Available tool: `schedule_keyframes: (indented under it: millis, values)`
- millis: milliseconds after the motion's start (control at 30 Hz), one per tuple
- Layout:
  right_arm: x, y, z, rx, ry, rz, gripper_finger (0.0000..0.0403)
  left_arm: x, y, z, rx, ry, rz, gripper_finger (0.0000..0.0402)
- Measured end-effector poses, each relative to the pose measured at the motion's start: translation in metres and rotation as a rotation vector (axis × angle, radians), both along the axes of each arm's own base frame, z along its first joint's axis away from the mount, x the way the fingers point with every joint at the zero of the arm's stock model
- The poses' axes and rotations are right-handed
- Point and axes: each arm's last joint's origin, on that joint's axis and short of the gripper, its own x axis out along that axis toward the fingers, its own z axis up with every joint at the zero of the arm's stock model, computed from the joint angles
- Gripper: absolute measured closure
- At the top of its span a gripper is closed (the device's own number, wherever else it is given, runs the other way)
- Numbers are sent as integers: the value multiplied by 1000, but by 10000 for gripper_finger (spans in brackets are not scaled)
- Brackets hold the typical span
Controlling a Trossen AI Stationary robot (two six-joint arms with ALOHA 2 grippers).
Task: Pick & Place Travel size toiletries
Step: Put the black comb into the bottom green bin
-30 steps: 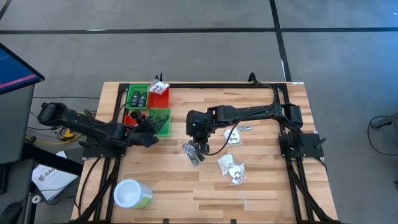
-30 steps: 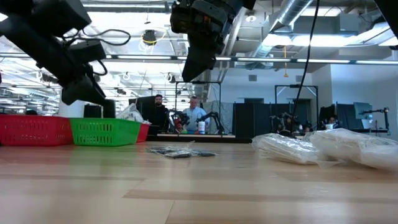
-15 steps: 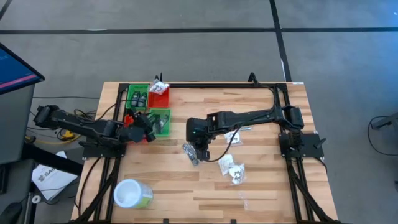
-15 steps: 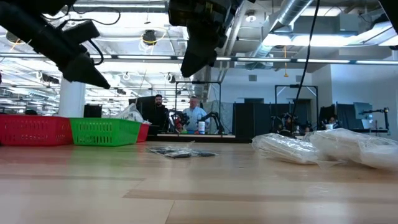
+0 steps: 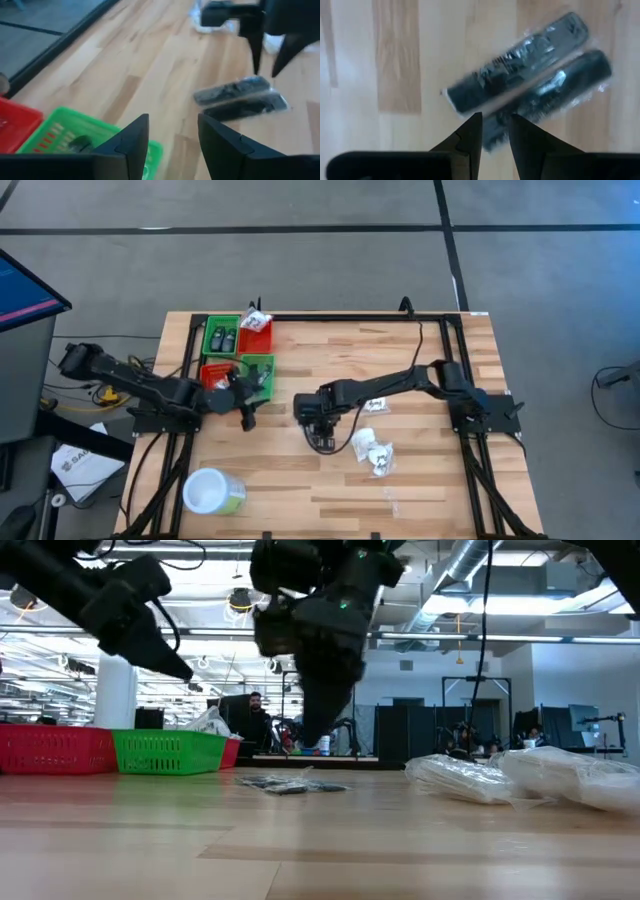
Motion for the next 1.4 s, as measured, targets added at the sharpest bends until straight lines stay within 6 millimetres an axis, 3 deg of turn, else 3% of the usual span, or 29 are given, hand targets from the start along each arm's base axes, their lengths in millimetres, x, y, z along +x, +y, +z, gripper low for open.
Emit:
schedule_keyframes:
  millis: [600, 1200, 1400]
  values:
    - [3, 23, -2, -88, -62, -78, 316, 45, -22, -40, -29, 20, -96, 243]
    - [-1, 47, -2, -187, -100, -185, 316, 46, -41, -40, -33, -25, -199, 243]
    - [-13, 52, 16, -272, -120, -261, 316, 45, -47, -39, -36, -30, -224, 243]
